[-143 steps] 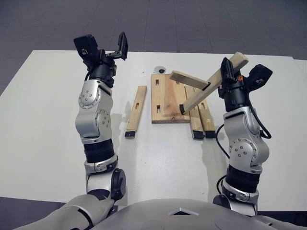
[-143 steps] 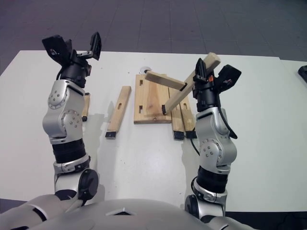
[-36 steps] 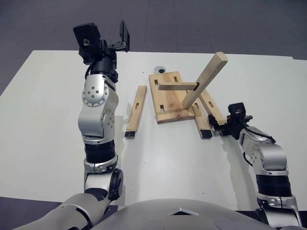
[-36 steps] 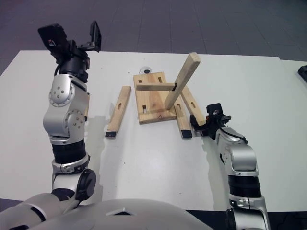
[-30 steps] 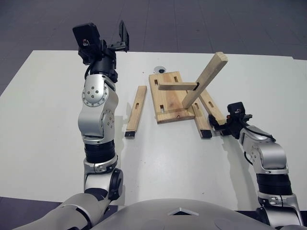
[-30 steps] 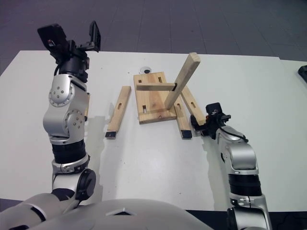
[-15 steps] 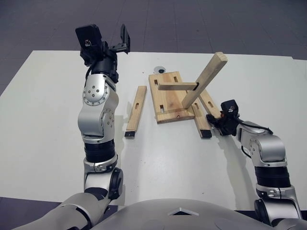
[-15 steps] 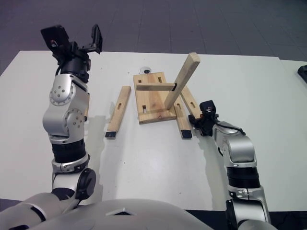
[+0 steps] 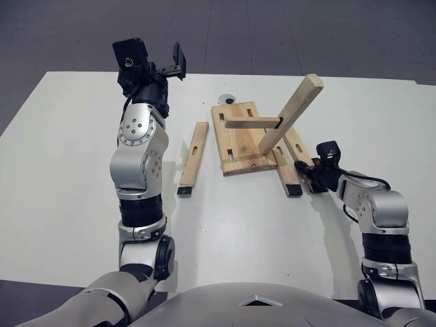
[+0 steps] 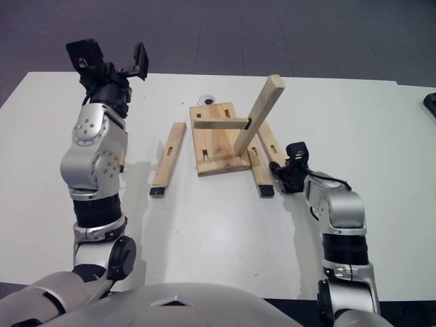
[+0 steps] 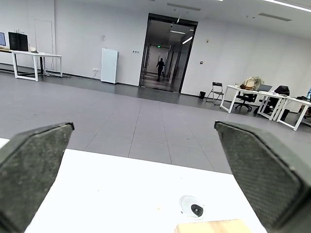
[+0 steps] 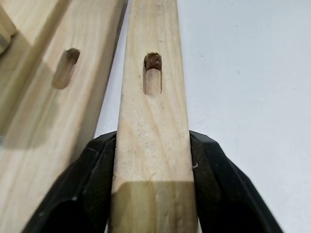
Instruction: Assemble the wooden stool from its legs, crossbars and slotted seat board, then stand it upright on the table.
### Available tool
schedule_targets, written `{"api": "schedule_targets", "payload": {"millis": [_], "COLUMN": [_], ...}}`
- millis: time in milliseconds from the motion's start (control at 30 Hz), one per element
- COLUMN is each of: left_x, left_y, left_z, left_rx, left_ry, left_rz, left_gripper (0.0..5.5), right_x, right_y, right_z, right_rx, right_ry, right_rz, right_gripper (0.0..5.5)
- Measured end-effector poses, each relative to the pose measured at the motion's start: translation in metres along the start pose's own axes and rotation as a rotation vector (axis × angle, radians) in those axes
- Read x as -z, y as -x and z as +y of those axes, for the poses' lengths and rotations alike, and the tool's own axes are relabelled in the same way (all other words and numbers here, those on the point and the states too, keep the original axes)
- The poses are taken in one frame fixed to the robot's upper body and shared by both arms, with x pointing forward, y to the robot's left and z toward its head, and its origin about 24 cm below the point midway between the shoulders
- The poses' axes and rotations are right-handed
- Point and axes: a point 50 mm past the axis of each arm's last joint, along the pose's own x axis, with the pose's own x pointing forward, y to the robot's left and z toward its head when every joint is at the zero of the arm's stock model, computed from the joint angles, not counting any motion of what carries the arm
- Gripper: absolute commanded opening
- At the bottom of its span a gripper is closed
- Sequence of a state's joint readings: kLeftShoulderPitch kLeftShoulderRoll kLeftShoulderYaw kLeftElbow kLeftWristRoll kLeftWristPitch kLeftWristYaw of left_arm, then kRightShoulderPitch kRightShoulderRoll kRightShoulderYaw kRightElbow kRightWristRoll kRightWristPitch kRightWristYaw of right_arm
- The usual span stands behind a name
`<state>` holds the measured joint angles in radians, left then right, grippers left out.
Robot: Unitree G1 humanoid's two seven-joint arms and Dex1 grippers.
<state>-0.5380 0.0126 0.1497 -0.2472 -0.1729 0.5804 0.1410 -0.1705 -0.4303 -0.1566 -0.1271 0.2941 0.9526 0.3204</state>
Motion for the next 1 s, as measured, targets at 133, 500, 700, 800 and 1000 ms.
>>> {"api": "schedule_targets", "payload": {"millis": [133, 500, 700, 800, 1000], "left_x": [-0.001, -0.080, -0.133, -0.126, -0.131], "left_y": [-0.001, 0.004, 0.020, 0.008, 0.004], "left_z": [0.020, 0.021, -0.055, -0.067, -0.072], "left_rx": [-0.055, 0.425, 0.915, 0.898, 0.917], "left_ry": [0.038, 0.532, 0.732, 0.820, 0.879], "left_rz": [0.023, -0.116, -0.119, -0.011, 0.018], "left_gripper": [5.40, 5.40, 5.40, 5.40, 5.40], "right_x": [-0.035, -0.195, -0.206, -0.202, -0.190], "right_y": [0.016, 0.109, 0.135, 0.136, 0.123], "right_z": [-0.023, 0.020, 0.075, 0.089, 0.097], "right_rx": [0.082, -0.138, -0.424, -0.477, -0.499], "right_ry": [-0.002, 0.268, 0.460, 0.504, 0.523], "right_rz": [-0.213, -1.094, -1.241, -1.247, -1.205], "right_gripper": [2.04, 2.04, 2.04, 2.04, 2.04]}}
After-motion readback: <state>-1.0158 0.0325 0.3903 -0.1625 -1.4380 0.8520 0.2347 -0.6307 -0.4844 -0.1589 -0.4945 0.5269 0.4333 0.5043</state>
